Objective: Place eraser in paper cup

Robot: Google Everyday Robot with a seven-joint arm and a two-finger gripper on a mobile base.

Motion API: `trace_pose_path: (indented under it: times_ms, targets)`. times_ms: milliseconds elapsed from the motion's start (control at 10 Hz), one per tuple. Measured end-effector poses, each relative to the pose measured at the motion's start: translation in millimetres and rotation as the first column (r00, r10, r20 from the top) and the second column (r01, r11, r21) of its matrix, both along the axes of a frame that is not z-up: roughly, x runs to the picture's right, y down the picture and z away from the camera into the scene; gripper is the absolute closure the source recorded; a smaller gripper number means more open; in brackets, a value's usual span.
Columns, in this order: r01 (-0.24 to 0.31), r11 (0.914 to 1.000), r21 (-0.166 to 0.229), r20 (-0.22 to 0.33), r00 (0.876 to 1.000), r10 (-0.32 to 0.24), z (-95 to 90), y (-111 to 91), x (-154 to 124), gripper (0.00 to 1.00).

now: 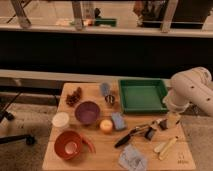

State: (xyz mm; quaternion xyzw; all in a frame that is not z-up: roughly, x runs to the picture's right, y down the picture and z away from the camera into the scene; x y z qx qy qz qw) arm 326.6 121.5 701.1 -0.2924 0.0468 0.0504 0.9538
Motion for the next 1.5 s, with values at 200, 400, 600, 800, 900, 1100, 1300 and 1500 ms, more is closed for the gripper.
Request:
trace_pose_path:
  times_ms: [200, 400, 600, 800, 900, 1100, 1300, 1500]
  targets:
    - [-0.010, 0.9999, -0.008, -0.016, 1.000, 0.010, 5.7, 6.1, 10.6, 0.20]
    - [-0.021, 0.9996, -0.019, -0.019, 1.000, 0.021, 18.1, 12.9, 15.7, 0.20]
    - [-0.026, 0.9995, -0.019, -0.016, 1.000, 0.025, 29.7, 17.4, 20.3, 0.20]
    - [-0.022, 0.9996, -0.020, -0.012, 1.000, 0.022, 39.2, 19.9, 24.0, 0.20]
    - [-0.022, 0.9995, -0.021, -0.008, 1.000, 0.022, 43.6, 21.1, 26.0, 0.20]
    - [-0.024, 0.9994, -0.025, -0.003, 1.000, 0.024, 49.6, 25.8, 35.1, 0.20]
    - [-0.027, 0.9992, -0.029, 0.002, 1.000, 0.027, 50.7, 29.9, 40.8, 0.20]
    - [-0.031, 0.9990, -0.033, 0.003, 1.000, 0.031, 48.6, 34.7, 48.7, 0.20]
